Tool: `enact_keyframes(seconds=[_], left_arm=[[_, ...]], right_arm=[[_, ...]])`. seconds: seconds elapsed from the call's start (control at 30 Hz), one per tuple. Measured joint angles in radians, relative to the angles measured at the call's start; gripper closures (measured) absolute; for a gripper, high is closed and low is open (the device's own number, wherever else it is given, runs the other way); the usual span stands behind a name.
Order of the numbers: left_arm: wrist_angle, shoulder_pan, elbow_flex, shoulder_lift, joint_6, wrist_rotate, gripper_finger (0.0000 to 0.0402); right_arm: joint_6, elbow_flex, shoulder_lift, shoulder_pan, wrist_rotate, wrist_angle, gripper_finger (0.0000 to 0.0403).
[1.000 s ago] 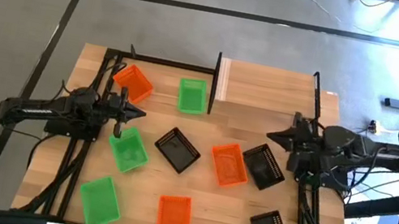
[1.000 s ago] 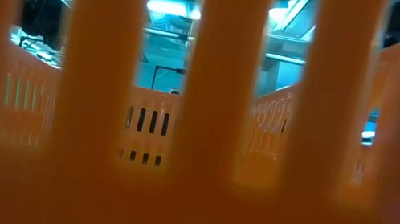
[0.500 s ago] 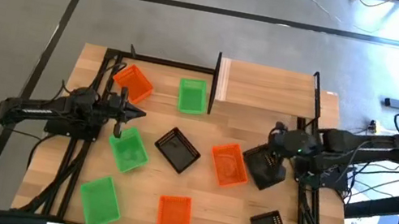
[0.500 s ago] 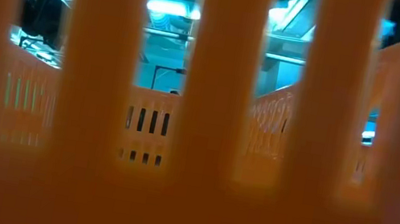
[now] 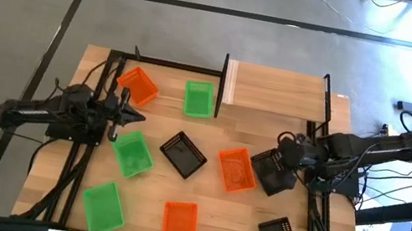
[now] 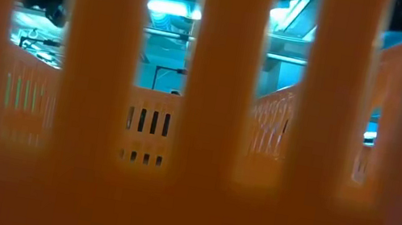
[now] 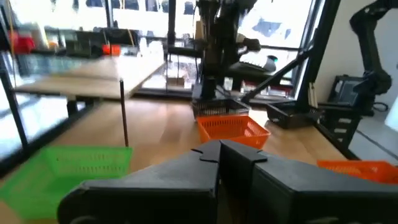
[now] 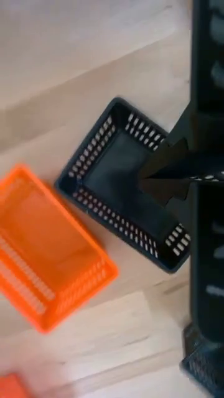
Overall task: Stack baskets on shelf by color
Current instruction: Put the top right black bin on the shelf
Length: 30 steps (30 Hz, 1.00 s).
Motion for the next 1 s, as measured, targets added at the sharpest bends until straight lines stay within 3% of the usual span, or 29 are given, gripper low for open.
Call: enact_keyframes(seconds=[0.2, 0.4, 0.53, 0.73, 1.0], left_arm=[[-0.119, 0.000, 0.092, 0.057, -0.024, 0.008, 0.0401], [-0.124, 0.000, 0.140, 0.116, -0.011, 0.008, 0.0401], [-0.125, 0.000, 0.155, 0.153, 0.020, 0.079, 0.0401], [-0.128, -0.001, 0.156, 0.194, 0.019, 0.171, 0.0401], [-0.127, 0.000, 0.156, 0.210, 0.017, 0.230, 0.0401]], right_arm=[[0.059, 0.036, 0.018, -0.006, -0.007, -0.018, 0.0388], [0.197, 0.036, 0.048, -0.007, -0.016, -0.022, 0.0346], [0.327, 0.036, 0.080, -0.035, -0.010, -0.066, 0.0318], [0.404, 0.010, 0.136, -0.155, 0.015, -0.150, 0.0312], [0.298, -0.082, 0.181, -0.352, -0.015, -0.123, 0.0313]])
